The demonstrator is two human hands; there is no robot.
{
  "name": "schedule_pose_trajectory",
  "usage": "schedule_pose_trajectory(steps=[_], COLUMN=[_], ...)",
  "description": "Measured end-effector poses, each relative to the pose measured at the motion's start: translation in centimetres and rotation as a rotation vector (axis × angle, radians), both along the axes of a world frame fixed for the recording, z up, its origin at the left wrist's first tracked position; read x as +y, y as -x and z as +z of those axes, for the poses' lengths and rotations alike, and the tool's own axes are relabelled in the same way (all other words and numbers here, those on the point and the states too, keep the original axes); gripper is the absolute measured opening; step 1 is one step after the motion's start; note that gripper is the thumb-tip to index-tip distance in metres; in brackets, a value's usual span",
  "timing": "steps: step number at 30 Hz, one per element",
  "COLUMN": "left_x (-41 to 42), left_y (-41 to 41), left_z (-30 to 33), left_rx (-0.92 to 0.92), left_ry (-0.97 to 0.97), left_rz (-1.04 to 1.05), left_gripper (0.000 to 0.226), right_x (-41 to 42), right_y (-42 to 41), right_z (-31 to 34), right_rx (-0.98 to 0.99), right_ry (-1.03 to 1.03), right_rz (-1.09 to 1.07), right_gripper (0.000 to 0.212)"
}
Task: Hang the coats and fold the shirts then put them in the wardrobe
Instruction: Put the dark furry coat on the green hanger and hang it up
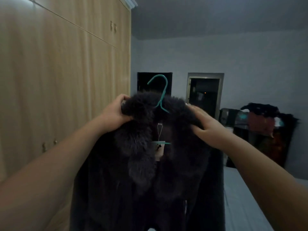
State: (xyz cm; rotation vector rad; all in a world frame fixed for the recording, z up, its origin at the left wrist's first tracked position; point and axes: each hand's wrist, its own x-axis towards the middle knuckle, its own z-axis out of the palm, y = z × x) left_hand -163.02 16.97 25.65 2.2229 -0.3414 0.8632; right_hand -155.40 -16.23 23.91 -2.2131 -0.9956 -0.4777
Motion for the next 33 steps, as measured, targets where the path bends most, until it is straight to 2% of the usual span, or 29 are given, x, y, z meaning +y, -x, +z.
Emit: schedule_pose_trajectory(steps=[3, 5, 9, 11, 14, 15, 17, 20, 28, 33], left_x=[-0.4, -0.8, -1.7, -1.0, 0.4, 0.7, 1.8, 3.7, 11.0, 17.9], left_y=[4.4, 7.3, 13.2, 16.2, 21.5, 23.1, 26.3, 30.8, 41.2, 48.1], left_z=[0.6, 0.3, -0.7, -1.6, -3.4, -3.9, -4.4, -4.7, -4.0, -5.8], left_rx=[-0.007, 0.003, -0.010, -0.018, 0.002, 0.013, 0.034, 0.061, 0.131, 0.000], left_ry=[0.021, 0.020, -0.038, -0.056, -0.099, -0.120, -0.181, -0.208, -0.378, -0.408], left_rz=[0.030, 0.060, 0.189, 0.261, 0.413, 0.477, 0.595, 0.708, 1.054, 1.201], left_gripper=[0.058, 0.058, 0.059, 0.060, 0.062, 0.060, 0.058, 0.047, 0.035, 0.063], right_x=[0.7, 1.5, 4.3, 6.2, 9.4, 10.3, 12.4, 15.4, 27.1, 35.9], right_y=[0.9, 2.7, 5.9, 7.5, 10.5, 11.6, 13.7, 16.5, 25.6, 31.9], right_z=[-0.1, -0.3, -0.8, -1.3, -1.6, -1.7, -1.8, -1.9, -2.0, -1.2], right_rx=[-0.008, -0.080, -0.096, -0.061, -0.036, -0.034, -0.055, -0.125, -0.211, -0.301], right_ry=[0.168, 0.236, 0.197, 0.188, 0.240, 0.269, 0.291, 0.268, 0.067, 0.026], right_rz=[-0.060, -0.050, 0.086, 0.175, 0.301, 0.342, 0.423, 0.473, 0.575, 0.604], right_gripper=[0.064, 0.071, 0.079, 0.070, 0.027, 0.020, 0.026, 0.011, 0.029, 0.027])
